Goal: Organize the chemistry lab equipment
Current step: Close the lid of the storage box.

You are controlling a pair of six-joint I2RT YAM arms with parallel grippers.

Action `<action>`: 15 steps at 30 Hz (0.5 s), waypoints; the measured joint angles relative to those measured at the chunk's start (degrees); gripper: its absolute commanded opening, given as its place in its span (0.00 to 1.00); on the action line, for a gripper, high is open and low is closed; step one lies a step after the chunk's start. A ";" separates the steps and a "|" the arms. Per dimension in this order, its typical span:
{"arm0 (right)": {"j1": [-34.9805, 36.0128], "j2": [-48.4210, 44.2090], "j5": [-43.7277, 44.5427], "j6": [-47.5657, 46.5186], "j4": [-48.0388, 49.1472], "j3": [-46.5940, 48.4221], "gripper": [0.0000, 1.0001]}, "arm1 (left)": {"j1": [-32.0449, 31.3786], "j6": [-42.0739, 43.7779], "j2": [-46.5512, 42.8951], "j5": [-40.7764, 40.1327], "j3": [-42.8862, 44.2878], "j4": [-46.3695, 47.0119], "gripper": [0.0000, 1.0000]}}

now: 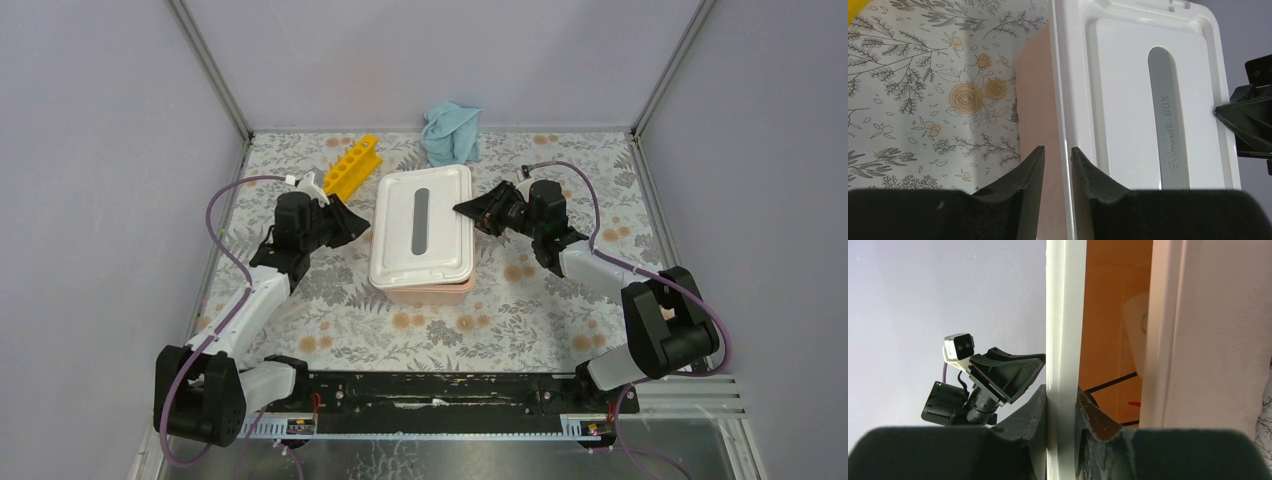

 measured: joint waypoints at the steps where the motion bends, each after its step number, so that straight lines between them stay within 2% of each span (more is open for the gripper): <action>1: -0.04 -0.04 0.04 0.00 0.22 -0.31 0.03 | 0.00 0.00 0.09 0.17 -0.07 0.00 0.31; 10: -0.11 -0.72 0.48 -0.04 1.20 -1.53 0.08 | 0.00 0.15 1.49 2.43 -0.15 0.04 0.25; 15: -0.11 -0.72 0.63 -0.26 1.18 -1.62 0.17 | -0.07 0.59 1.79 3.41 -0.15 0.02 0.23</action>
